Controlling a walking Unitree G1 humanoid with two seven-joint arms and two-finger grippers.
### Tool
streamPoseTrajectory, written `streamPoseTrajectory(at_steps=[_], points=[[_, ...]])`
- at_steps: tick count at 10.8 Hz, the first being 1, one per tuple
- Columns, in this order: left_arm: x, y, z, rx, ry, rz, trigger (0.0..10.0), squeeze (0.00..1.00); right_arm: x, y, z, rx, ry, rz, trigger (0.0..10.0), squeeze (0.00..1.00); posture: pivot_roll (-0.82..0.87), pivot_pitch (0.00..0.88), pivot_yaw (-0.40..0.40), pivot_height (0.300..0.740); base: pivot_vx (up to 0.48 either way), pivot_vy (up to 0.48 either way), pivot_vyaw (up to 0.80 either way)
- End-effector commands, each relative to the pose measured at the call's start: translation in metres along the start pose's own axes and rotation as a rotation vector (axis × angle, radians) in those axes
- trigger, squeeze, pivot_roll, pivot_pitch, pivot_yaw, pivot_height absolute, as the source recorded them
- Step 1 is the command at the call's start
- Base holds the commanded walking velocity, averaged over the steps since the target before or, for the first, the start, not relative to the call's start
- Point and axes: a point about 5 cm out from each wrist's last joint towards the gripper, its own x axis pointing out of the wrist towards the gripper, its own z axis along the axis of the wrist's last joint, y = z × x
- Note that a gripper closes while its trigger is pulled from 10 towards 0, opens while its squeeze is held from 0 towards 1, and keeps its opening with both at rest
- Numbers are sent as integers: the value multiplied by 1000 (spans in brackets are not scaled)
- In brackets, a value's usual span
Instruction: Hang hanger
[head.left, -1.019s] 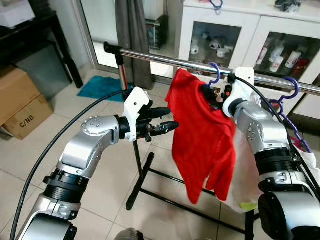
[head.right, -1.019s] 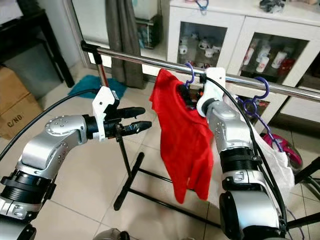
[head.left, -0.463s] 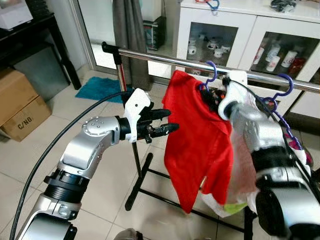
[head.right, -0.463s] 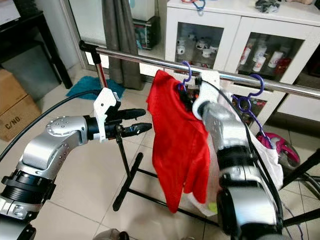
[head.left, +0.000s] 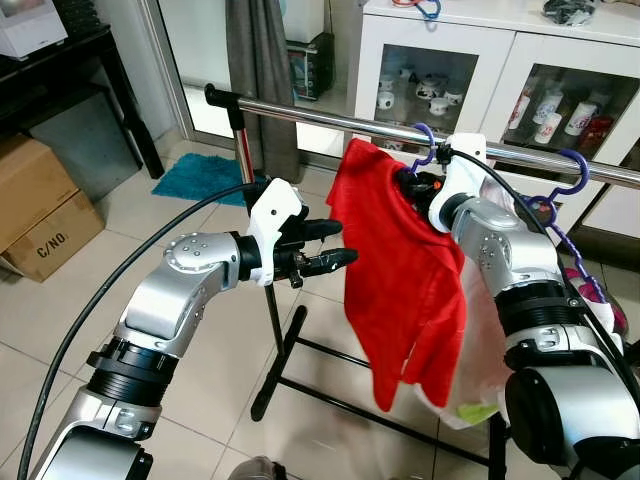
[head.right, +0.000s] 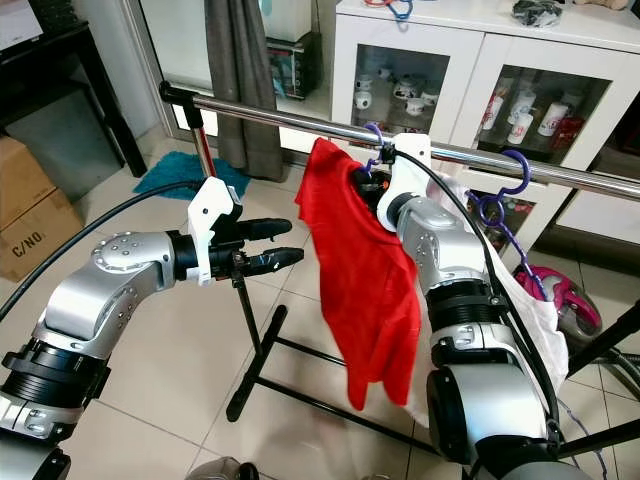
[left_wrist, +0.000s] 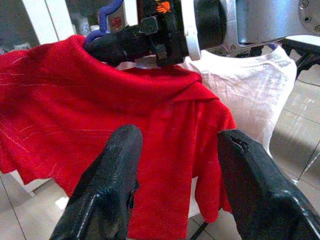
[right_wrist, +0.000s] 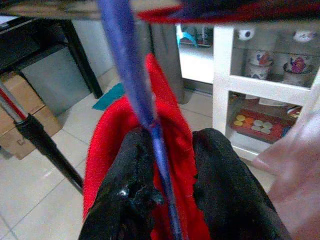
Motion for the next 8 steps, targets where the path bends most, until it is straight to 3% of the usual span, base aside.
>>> streamPoseTrajectory(at_steps=[1, 8], points=[[0, 2, 3, 24, 15, 2, 10000, 0, 2, 3, 1, 3, 9, 8, 0, 0, 19, 0, 29, 740, 0, 0, 0], [0, 4, 3, 27, 16, 30, 10000, 0, 2, 4, 4, -11, -21, 13, 0, 0, 20, 0, 22, 740, 0, 0, 0]])
